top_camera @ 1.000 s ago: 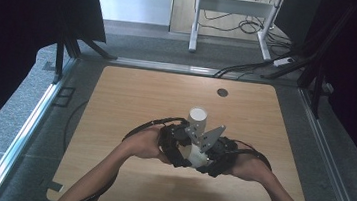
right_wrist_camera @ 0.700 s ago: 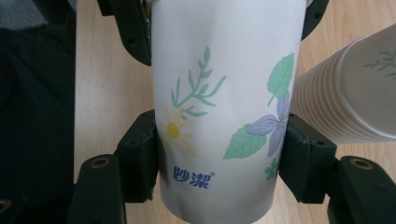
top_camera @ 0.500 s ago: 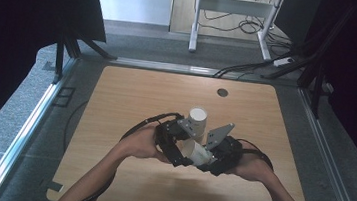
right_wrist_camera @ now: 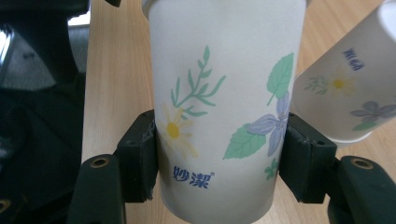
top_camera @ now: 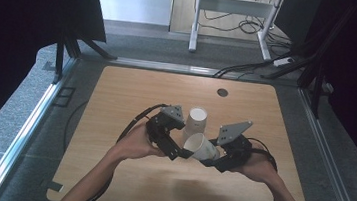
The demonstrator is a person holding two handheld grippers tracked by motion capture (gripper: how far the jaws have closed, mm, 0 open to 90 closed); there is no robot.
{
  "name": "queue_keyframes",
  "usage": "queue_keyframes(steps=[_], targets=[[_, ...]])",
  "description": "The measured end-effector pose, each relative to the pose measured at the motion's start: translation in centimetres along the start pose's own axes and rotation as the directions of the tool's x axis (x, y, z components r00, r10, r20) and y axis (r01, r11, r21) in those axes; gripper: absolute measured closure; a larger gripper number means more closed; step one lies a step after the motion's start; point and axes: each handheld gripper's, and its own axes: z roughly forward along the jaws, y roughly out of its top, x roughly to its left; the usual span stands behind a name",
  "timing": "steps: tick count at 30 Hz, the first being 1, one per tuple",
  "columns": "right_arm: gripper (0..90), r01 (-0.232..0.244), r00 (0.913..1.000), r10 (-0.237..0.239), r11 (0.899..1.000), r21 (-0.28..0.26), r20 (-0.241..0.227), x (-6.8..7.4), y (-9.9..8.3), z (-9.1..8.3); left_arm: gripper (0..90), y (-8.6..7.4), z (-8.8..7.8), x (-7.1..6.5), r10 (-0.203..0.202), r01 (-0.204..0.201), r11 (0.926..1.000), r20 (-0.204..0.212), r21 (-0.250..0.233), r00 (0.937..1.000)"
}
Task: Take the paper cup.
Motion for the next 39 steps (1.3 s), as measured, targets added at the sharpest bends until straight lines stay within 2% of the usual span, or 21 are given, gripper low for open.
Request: queue_keyframes(steps=[3,10,15,21,26,33,39], targets=[[36.8,-0.019,0.9998,0.019,0.999,-0.046,0.007,-0.1,-0.3,-0.4,0.0,-0.3,-0.1,-0.1,0.003,-0.004,0.9997,-0.012,-0.023,0.9999],[36.8,-0.054,0.9983,0.056,0.989,-0.137,0.014,-0.2,-1.2,-0.7,0.6,-0.8,0.4,-0.4,0.013,-0.013,0.9975,-0.001,-0.069,0.9999],[36.8,-0.079,0.9962,0.084,0.978,-0.195,0.02,-0.1,-2.2,-0.3,2.8,-0.9,1.0,-0.3,0.011,-0.01,0.9953,0.013,-0.097,0.9998],[36.8,-0.108,0.9936,0.113,0.959,-0.262,0.004,0.1,-3.3,0.5,4.6,-0.7,1.6,0.1,-0.005,0.008,0.993,0.03,-0.118,0.9995],[36.8,-0.116,0.9929,0.119,0.949,-0.292,-0.008,0.3,-4.0,1.1,7.6,-0.5,2.1,0.2,-0.007,0.013,0.9923,0.053,-0.123,0.9986],[36.8,-0.112,0.9936,0.112,0.947,-0.303,-0.014,0.4,-4.2,1.7,14.0,-0.3,2.7,0.4,-0.012,0.027,0.9895,0.111,-0.142,0.9937],[36.7,-0.105,0.9944,0.104,0.942,-0.318,-0.021,0.4,-4.2,1.8,21.5,-0.2,3.0,0.3,-0.008,0.025,0.9902,0.125,-0.137,0.9921]])
